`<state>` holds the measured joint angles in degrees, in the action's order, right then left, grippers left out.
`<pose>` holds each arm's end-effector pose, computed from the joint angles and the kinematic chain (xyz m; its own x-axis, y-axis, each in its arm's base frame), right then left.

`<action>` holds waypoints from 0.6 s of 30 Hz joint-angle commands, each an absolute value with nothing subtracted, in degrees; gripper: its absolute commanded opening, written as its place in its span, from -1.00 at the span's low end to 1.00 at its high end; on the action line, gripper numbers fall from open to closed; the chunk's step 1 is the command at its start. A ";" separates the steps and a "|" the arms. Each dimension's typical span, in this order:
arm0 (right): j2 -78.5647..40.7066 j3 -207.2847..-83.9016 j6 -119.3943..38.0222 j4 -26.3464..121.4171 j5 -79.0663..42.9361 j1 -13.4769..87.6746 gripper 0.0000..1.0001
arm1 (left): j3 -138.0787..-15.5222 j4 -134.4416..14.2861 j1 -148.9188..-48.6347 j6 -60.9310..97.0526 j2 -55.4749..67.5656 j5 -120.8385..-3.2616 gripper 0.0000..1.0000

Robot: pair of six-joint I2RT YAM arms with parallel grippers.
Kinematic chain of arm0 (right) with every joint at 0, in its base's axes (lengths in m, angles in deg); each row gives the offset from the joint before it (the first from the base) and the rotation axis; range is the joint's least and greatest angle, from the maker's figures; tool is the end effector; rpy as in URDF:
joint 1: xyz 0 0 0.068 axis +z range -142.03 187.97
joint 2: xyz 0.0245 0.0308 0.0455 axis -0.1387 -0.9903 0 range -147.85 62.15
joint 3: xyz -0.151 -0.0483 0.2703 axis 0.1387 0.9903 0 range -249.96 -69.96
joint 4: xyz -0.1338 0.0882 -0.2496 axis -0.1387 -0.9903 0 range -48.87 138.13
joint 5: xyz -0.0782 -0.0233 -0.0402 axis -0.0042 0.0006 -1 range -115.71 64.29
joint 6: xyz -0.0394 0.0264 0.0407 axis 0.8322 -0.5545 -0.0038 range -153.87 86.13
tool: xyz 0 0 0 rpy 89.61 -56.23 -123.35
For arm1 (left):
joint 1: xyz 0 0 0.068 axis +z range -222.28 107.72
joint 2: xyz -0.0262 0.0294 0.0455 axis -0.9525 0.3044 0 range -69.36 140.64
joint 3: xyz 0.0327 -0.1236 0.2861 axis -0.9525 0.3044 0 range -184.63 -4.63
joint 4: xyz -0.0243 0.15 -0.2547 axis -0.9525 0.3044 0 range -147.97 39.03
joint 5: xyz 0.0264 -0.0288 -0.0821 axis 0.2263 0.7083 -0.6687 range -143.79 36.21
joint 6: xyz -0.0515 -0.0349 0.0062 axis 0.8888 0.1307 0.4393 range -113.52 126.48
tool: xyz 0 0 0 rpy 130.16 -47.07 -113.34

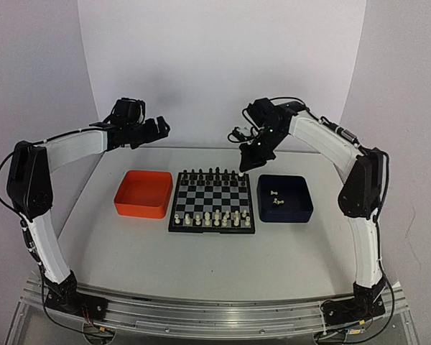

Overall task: Set up the chess pieces on the board
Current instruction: Place the chess piece on the chessboard.

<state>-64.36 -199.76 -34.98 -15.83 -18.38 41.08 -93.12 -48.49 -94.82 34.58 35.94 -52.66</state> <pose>0.4486 0.2998 0.3296 -0.7416 -0.4607 -0.4876 -0.5798 0.8058 0.1205 0.4596 -0.1897 0.3303 -0.5338 -0.2882 -0.7950 0.1311 0.9005 -0.4146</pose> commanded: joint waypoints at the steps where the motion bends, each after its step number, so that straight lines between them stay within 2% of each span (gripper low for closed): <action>1: -68.78 -205.51 -29.68 -16.58 -18.36 45.54 -1.00 | -86.84 -54.51 -94.51 32.83 29.41 -53.16 0.99; 7: -73.86 -209.72 -28.10 -16.46 -19.10 50.44 -1.00 | -83.30 -54.54 -94.52 31.86 26.70 -53.61 0.99; 18: -80.88 -212.69 -27.52 -16.36 -20.83 53.50 -1.00 | -81.33 -53.38 -94.51 30.92 24.97 -56.01 0.99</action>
